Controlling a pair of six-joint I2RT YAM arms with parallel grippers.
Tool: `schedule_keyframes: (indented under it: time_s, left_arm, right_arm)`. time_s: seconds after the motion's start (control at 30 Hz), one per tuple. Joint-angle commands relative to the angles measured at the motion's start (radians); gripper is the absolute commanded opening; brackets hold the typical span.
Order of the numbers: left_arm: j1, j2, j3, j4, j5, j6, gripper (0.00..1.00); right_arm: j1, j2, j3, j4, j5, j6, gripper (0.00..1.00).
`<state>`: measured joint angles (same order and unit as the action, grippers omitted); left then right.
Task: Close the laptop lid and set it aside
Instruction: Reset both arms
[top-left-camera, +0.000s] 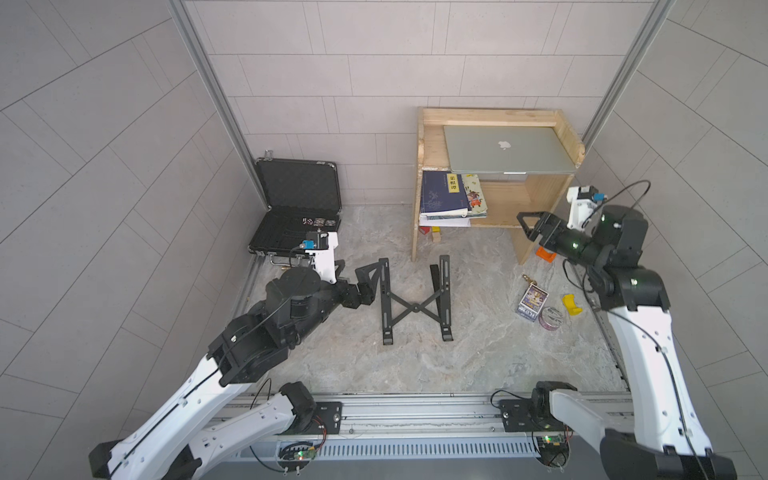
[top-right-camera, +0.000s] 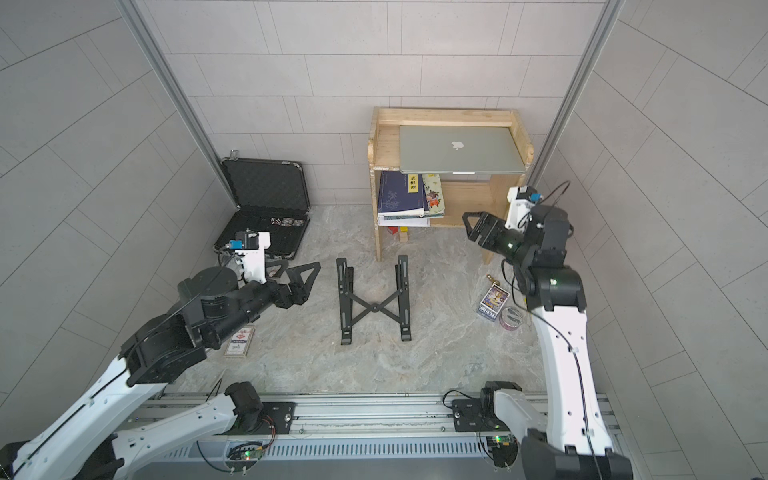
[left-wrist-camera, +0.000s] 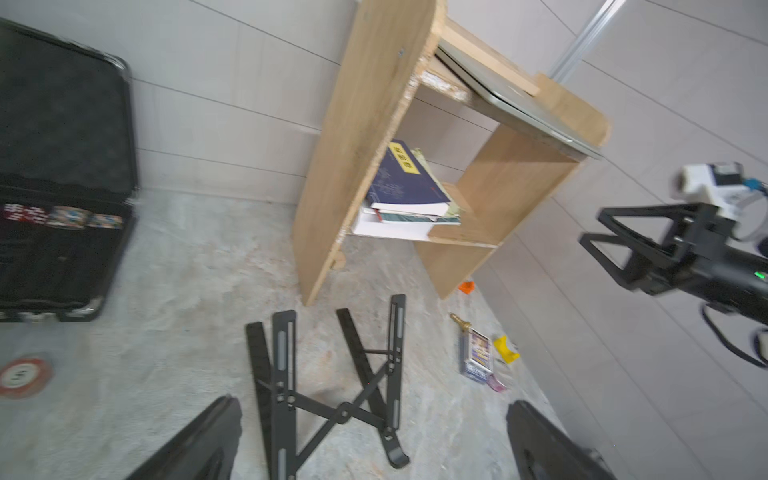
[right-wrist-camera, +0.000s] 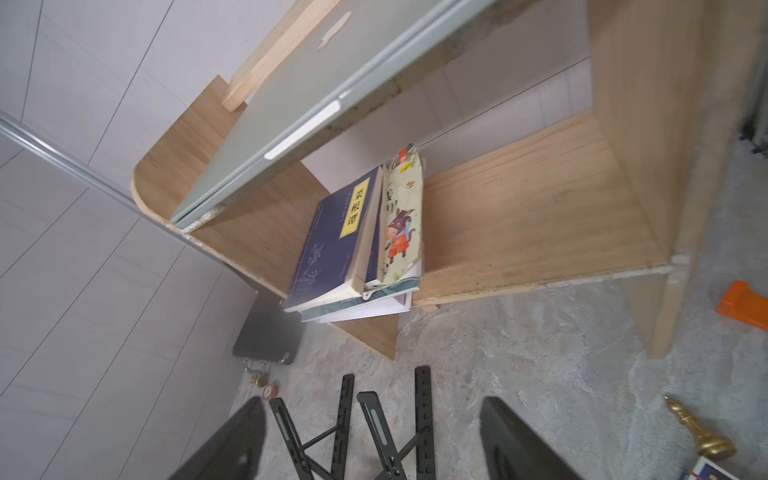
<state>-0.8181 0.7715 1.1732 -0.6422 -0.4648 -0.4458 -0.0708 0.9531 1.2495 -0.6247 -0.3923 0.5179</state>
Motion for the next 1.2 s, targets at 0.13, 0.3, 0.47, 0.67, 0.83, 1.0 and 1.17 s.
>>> schedule_keyframes:
  time_s: [0.13, 0.3, 0.47, 0.67, 0.83, 1.0, 1.17]
  left_arm:
    - [0.005, -0.172, -0.217, 0.052, -0.260, 0.170, 1.00]
    - [0.103, -0.170, -0.464, 0.332, -0.322, 0.350, 1.00]
    - [0.406, -0.053, -0.610, 0.535, -0.148, 0.389, 1.00]
    - [0.602, 0.156, -0.732, 0.809, -0.048, 0.409, 1.00]
    - [0.641, 0.413, -0.779, 1.132, 0.047, 0.400, 1.00]
    - [0.647, 0.658, -0.745, 1.344, 0.078, 0.494, 1.00]
    - [0.738, 0.784, -0.802, 1.567, 0.117, 0.398, 1.00]
  right_arm:
    - [0.020, -0.303, -0.467, 0.271, 0.423, -0.038, 0.95]
    - [0.054, -0.290, -0.618, 0.453, 0.437, -0.188, 0.95]
    - [0.076, -0.165, -0.771, 0.680, 0.542, -0.325, 0.97]
    - [0.078, 0.013, -0.953, 1.081, 0.601, -0.400, 0.98]
    - [0.076, 0.227, -0.935, 1.295, 0.541, -0.425, 0.99]
    - [0.073, 0.442, -0.880, 1.373, 0.522, -0.430, 1.00]
    - [0.076, 0.583, -0.906, 1.587, 0.497, -0.445, 1.00]
